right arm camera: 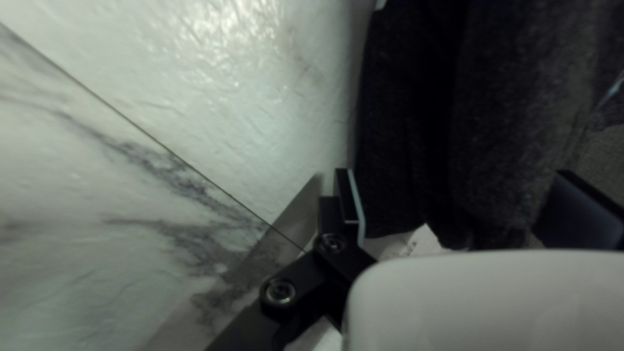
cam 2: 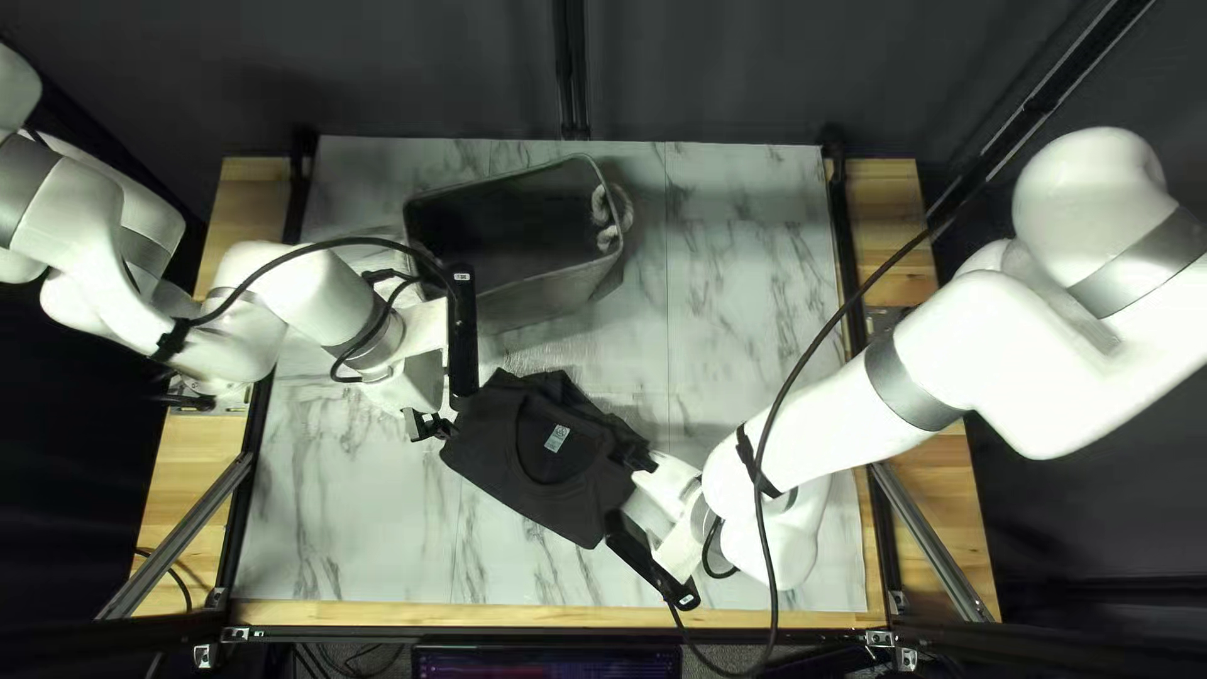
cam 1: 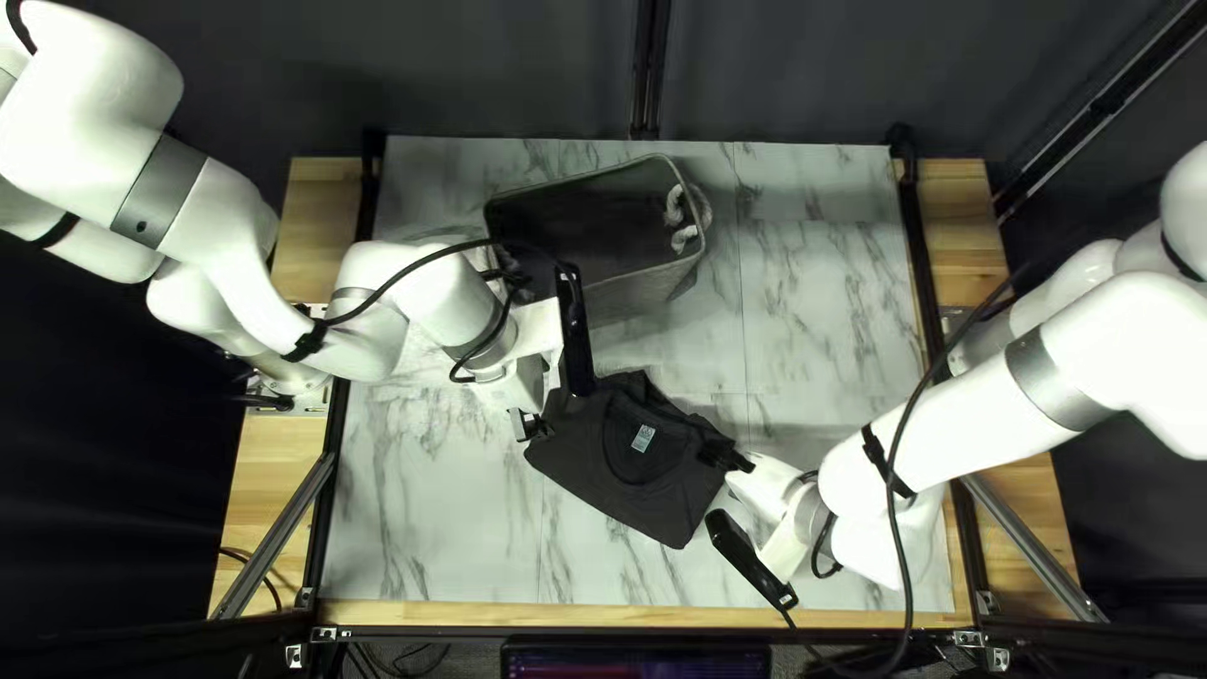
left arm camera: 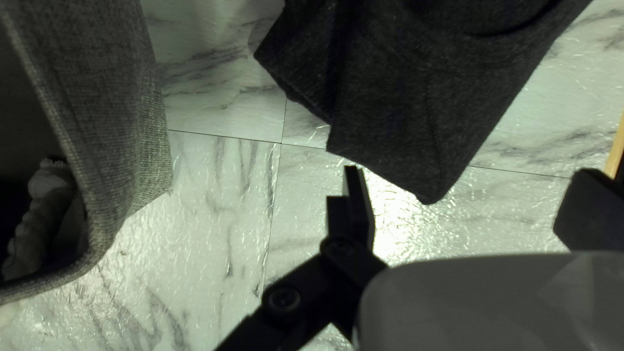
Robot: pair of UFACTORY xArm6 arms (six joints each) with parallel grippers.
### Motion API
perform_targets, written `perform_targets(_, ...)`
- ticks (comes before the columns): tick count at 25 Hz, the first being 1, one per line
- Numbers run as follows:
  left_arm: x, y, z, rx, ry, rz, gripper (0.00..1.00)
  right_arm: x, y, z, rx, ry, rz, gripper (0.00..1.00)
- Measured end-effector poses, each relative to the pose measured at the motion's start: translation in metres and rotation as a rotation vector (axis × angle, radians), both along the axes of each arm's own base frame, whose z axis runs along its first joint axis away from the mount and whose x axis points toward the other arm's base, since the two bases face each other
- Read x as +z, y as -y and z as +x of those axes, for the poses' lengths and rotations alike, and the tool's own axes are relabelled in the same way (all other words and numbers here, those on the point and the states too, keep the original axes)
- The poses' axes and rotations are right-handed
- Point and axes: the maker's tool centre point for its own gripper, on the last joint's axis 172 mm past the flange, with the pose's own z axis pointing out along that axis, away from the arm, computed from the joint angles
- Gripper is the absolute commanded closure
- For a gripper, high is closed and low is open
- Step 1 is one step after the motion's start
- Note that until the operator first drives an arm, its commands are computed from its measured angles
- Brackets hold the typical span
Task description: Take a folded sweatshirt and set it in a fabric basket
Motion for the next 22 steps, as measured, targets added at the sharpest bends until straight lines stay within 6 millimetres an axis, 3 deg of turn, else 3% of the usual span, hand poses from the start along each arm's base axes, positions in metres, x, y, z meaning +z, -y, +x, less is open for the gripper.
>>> perform_targets(22, 0.0026, -0.0020, -0.0001, 0.000, -0.006, -0.004, 0.00, -0.0027, 0.0079, 0.0066, 0.006, -0.010, -0.013, 0.00)
